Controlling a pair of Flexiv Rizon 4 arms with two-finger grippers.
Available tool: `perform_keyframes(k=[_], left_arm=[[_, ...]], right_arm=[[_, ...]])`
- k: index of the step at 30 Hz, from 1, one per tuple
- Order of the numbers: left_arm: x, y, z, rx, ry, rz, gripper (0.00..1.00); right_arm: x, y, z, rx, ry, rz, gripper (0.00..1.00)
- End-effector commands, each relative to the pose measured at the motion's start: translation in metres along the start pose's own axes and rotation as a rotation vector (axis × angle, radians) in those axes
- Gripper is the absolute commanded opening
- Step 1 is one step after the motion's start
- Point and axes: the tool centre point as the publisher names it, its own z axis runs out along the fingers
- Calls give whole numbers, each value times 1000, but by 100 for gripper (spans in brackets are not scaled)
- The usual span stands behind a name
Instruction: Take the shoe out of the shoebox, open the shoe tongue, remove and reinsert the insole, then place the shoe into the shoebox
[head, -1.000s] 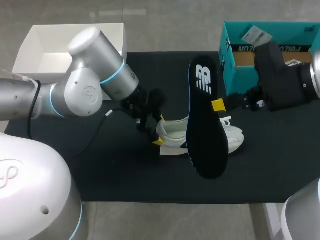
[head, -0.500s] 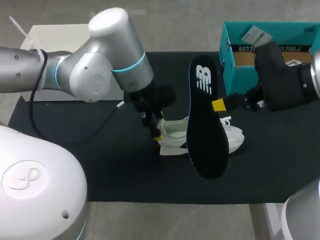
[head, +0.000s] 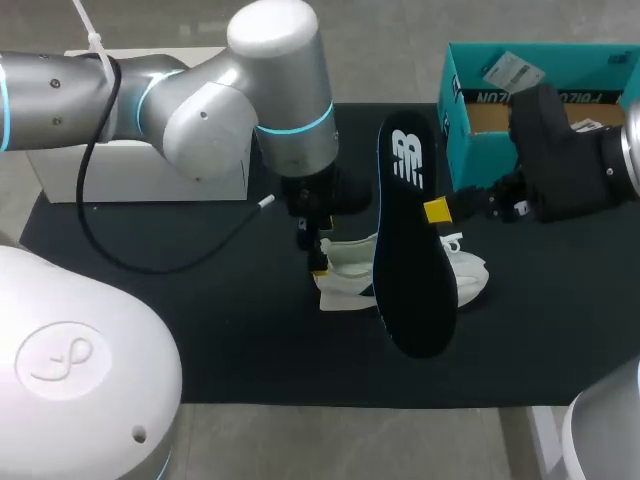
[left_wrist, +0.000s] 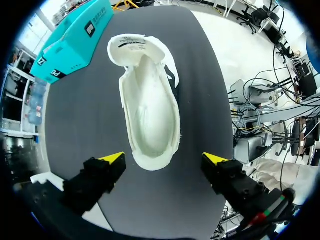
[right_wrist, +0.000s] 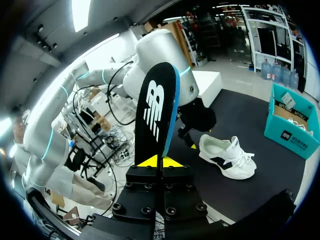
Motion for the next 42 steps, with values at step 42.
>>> perform_keyframes(k=[42], left_arm=[[-44, -51, 15, 19, 28, -10, 100]], right_arm=[[-1, 4, 4, 6, 1, 1, 0]])
